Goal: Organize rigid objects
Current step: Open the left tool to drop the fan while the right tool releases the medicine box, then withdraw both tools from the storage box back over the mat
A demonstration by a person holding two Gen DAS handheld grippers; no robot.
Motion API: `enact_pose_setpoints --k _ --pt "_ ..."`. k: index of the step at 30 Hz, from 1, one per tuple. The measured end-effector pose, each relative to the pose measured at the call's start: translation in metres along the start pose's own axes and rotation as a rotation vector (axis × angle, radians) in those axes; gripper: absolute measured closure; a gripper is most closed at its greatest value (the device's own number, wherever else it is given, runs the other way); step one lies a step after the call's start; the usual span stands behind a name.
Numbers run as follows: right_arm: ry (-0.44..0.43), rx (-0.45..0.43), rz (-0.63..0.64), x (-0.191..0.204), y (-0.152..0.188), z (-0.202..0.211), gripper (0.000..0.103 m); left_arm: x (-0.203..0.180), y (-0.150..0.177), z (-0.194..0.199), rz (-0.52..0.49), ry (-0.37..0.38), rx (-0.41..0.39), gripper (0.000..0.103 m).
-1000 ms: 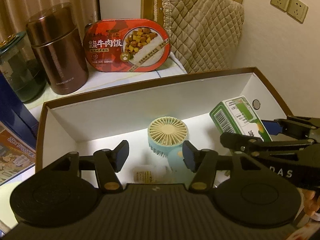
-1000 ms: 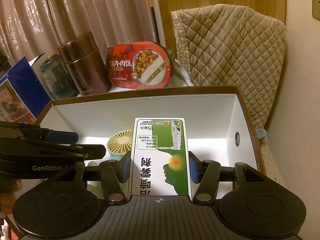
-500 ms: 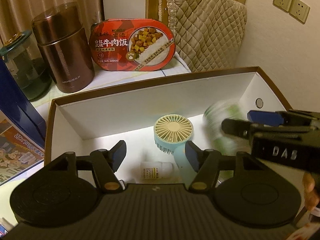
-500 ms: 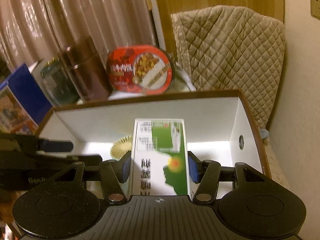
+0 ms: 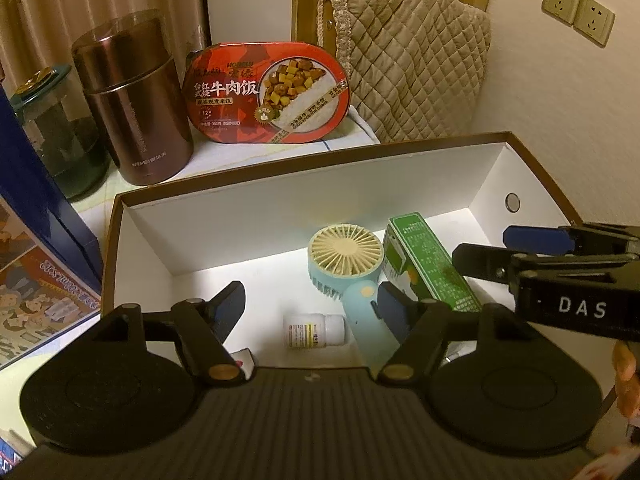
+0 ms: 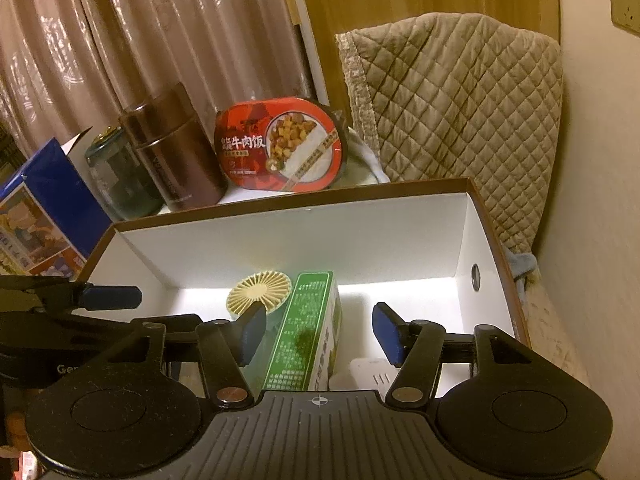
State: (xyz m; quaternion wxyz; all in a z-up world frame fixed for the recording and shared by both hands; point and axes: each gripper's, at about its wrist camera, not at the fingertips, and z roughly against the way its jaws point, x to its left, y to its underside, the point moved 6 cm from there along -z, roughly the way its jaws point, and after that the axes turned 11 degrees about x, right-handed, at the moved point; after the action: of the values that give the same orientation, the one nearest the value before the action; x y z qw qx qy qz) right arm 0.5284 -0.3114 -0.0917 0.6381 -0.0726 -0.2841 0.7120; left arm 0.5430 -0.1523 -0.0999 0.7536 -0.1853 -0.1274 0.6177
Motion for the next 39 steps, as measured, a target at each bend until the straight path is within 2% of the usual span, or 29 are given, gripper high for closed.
enact_pose_setpoints --k 11,22,32,39 --pt "-0.002 0.003 -0.013 0.002 0.007 0.016 0.046 -0.002 0.009 0.018 0.018 0.014 -0.013 0.032" --pt "-0.018 -0.013 -0.018 0.011 0.019 0.043 0.045 -0.001 0.023 0.053 0.044 0.033 -0.055 0.031" --pt "-0.024 -0.048 -0.020 0.024 0.036 0.079 0.044 -0.004 0.049 0.092 0.061 0.056 -0.089 0.031" --pt "-0.029 -0.069 -0.023 0.034 0.053 0.105 0.037 -0.007 0.072 0.121 0.076 0.064 -0.113 0.031"
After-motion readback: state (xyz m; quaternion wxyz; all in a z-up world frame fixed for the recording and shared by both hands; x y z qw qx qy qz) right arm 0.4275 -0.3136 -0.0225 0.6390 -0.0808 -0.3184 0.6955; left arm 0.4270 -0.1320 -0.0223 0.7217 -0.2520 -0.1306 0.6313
